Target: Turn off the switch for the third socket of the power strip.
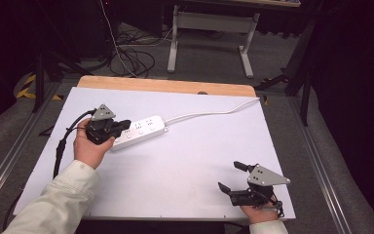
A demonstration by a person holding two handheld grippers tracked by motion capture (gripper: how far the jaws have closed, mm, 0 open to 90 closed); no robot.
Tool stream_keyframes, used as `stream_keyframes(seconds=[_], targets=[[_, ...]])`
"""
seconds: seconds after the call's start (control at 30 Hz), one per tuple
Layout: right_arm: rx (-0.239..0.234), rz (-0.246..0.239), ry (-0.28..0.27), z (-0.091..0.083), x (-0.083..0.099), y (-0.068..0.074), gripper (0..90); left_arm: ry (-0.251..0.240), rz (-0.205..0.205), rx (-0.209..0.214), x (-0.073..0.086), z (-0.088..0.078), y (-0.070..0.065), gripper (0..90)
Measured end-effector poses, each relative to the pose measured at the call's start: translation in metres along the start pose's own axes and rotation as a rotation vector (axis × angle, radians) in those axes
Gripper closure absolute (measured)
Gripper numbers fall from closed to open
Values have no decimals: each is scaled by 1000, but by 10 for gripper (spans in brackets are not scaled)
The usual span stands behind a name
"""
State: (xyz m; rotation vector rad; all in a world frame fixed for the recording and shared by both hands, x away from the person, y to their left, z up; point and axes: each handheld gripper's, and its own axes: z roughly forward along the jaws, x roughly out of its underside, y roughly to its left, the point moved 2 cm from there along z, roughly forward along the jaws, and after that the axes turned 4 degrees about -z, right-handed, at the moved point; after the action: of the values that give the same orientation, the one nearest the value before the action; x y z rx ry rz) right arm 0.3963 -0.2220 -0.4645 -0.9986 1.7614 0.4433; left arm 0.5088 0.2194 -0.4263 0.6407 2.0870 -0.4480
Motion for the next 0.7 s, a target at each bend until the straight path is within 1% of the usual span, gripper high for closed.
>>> stream_keyframes(seconds=[0.07,0.13,0.17,0.2,0.23,0.27,0.3,0.33,0.37,0.47,0.53,0.57,0.7], targets=[[-2,0,0,0,0,0,135,7,-7,0,1,5,4,896],[-2,0,1,0,0,0,135,7,-4,0,2,6,5,896],[-2,0,1,0,0,0,135,12,-10,10,3,8,5,896],[-3,-1,-1,0,0,0,135,12,-5,10,3,9,7,896],[-3,-1,-1,0,0,0,135,11,-21,17,4,11,7,896],[-3,-1,-1,0,0,0,135,11,-8,13,4,12,8,897],[-3,-1,-1,0,0,0,135,11,-21,25,5,14,8,897],[-2,-2,0,0,0,0,135,9,-5,13,5,15,11,897],[-2,-2,-1,0,0,0,135,15,-19,28,6,16,10,897],[-3,5,1,0,0,0,135,23,-12,26,8,19,11,897],[-3,5,1,0,0,0,135,38,5,15,10,22,11,897],[-3,5,1,0,0,0,135,38,5,15,10,22,11,897],[-1,-5,-2,0,0,0,134,48,25,9,12,25,11,897]])
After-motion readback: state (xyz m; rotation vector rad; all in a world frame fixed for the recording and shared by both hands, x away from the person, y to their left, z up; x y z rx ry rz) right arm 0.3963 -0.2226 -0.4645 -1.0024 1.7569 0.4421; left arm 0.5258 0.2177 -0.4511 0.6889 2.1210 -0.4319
